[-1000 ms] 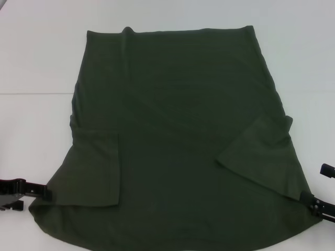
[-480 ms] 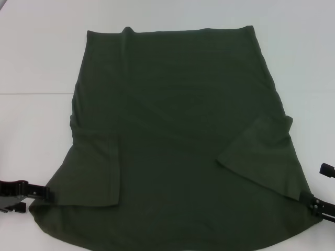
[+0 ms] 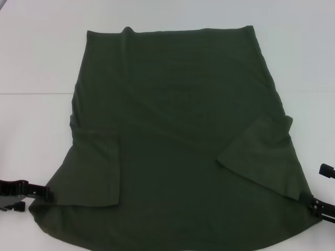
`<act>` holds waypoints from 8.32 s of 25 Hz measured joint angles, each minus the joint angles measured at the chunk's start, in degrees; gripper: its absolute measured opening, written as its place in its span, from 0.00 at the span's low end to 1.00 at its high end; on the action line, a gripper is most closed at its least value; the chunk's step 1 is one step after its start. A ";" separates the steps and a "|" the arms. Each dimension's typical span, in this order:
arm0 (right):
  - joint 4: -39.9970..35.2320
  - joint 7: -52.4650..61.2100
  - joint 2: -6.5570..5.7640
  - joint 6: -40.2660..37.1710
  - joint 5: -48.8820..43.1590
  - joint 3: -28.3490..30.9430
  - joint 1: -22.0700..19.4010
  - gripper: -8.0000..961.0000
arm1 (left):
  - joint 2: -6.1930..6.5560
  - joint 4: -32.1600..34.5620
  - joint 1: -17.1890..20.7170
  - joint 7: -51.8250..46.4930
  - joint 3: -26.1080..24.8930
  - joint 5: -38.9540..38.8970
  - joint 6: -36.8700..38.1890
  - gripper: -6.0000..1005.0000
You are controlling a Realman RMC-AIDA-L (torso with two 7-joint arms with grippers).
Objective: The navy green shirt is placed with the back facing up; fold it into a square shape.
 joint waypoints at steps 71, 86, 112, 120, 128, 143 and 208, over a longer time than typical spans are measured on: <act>0.00 0.09 0.02 -0.15 0.00 -0.03 1.04 0.98 | 0.18 -4.34 -3.18 -0.83 2.57 0.85 -1.31 0.87; 0.00 0.09 0.02 -0.20 0.00 -0.02 1.27 0.98 | 0.34 -4.01 -3.29 -0.37 3.17 1.50 -2.42 0.86; -0.09 0.88 0.02 -0.28 0.00 -0.02 2.03 0.98 | 0.15 -4.79 -4.65 -0.13 6.75 1.43 -1.38 0.84; -0.09 0.93 -0.03 -0.28 0.00 0.08 2.22 0.98 | 0.03 -4.80 -5.94 0.88 10.34 1.43 -0.61 0.84; -0.09 0.97 -0.07 -0.28 0.00 0.28 2.27 0.98 | 0.01 -4.93 -6.30 1.07 10.54 1.40 -0.54 0.58; -0.09 0.97 -0.16 -1.10 0.28 0.42 2.29 0.98 | -0.81 -4.56 -6.36 0.50 12.58 1.20 0.94 0.19; -16.82 91.71 -7.79 -4.01 -46.60 -9.39 20.47 0.98 | -0.12 -2.95 -6.77 3.45 9.30 -0.19 4.10 0.04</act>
